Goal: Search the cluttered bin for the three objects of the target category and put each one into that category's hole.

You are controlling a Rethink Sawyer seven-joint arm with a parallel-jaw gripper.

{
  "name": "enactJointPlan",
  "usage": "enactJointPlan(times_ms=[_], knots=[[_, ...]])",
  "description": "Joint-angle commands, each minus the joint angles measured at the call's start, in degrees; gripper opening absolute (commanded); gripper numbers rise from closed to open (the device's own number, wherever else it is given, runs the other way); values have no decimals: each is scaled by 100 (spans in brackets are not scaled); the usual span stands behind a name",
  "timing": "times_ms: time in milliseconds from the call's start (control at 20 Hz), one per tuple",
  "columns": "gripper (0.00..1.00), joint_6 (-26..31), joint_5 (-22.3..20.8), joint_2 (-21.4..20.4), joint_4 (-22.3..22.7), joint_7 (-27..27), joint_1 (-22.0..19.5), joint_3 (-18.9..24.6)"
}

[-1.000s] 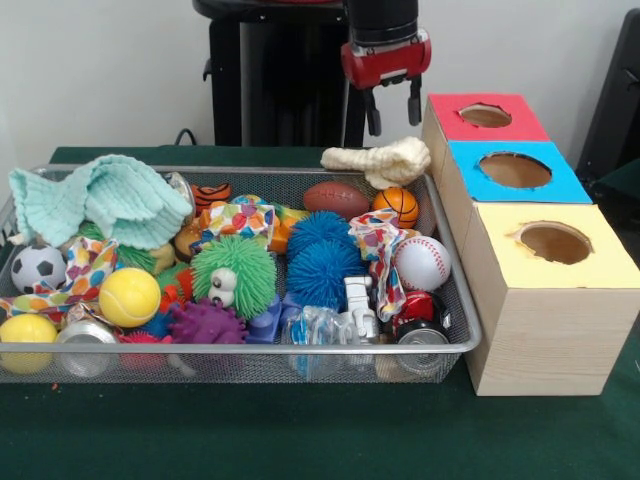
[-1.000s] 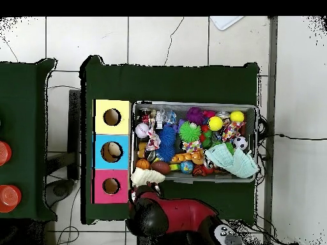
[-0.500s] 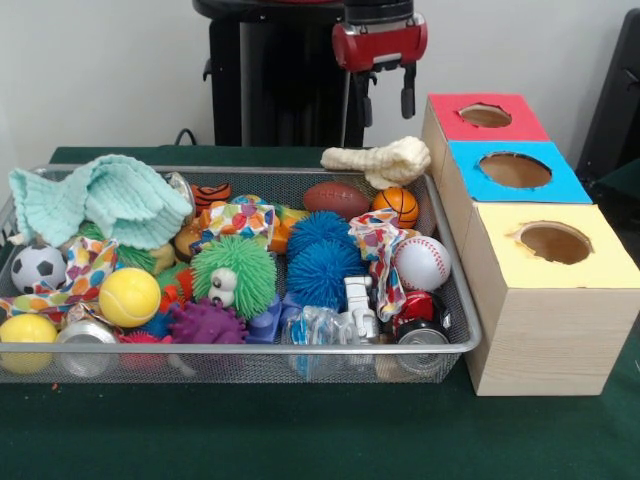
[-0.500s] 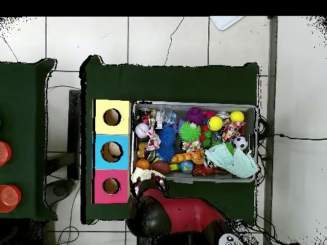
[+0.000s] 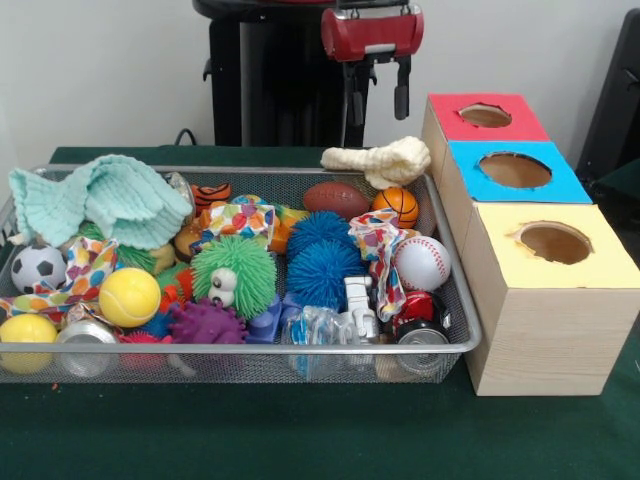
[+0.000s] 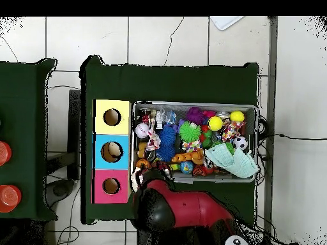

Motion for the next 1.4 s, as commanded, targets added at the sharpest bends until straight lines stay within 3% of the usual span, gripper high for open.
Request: enactJointPlan(times_ms=[50, 750, 1400], knots=[[100, 390, -51, -14, -673, 494, -133, 220], [100, -118, -512, 385, -1250, 362, 112, -93], [100, 404, -1258, 832, -2139, -24, 250, -273]])
